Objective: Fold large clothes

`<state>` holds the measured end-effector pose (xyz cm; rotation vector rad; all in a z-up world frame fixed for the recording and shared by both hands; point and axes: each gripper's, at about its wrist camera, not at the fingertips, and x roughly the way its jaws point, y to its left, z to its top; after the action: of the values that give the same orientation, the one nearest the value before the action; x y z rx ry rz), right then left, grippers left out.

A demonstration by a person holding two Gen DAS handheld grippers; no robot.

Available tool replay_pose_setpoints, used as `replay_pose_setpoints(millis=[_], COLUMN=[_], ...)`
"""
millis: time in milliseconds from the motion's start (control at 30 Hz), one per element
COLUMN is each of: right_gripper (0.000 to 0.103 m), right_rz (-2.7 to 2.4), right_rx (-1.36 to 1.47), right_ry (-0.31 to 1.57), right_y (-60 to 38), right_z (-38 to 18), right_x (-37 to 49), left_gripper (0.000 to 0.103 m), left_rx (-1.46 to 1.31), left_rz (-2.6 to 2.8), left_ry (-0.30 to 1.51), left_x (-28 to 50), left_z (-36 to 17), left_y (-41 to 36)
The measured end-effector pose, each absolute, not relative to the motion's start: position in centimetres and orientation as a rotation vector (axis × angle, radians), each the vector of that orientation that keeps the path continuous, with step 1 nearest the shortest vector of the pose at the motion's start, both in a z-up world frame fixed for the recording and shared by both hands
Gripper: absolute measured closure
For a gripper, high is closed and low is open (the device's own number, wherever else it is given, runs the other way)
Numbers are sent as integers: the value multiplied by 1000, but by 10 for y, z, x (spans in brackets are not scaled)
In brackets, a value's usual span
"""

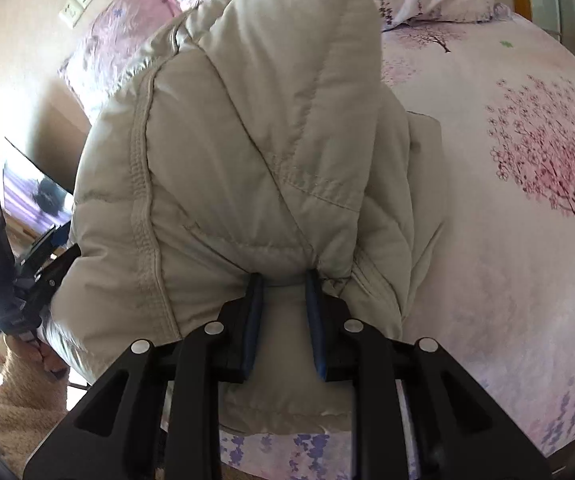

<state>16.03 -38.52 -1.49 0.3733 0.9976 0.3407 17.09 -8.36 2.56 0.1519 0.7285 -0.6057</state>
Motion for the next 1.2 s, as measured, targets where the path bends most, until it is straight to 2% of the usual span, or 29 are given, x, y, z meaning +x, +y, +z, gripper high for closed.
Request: replay_pose_setpoints(millis=[100, 133, 167, 200, 333, 667, 1200], right_gripper=[75, 56, 26, 15, 2, 2, 1], right_rz=[343, 359, 373, 370, 381, 392, 633], right_rx=[407, 446, 505, 543, 714, 814, 807], right_ry=[993, 982, 950, 919, 911, 1102, 1201], right_y=[-395, -402, -414, -424, -462, -471, -447], right_z=[0, 6, 13, 19, 20, -25, -44], right_x=[152, 148, 146, 144, 157, 204, 226], left_gripper=[11, 7, 6, 6, 6, 3, 2], left_rx=[57, 5, -35, -77, -226, -297, -375], left_rz=[-623, -621, -626, -635, -650, -745, -826], left_ry=[703, 705, 715, 734, 838, 956, 999], left_x=[178, 185, 191, 200, 235, 253, 269], left_z=[42, 48, 50, 50, 39, 13, -9], left_y=[-57, -44, -34, -26, -5, -26, -40])
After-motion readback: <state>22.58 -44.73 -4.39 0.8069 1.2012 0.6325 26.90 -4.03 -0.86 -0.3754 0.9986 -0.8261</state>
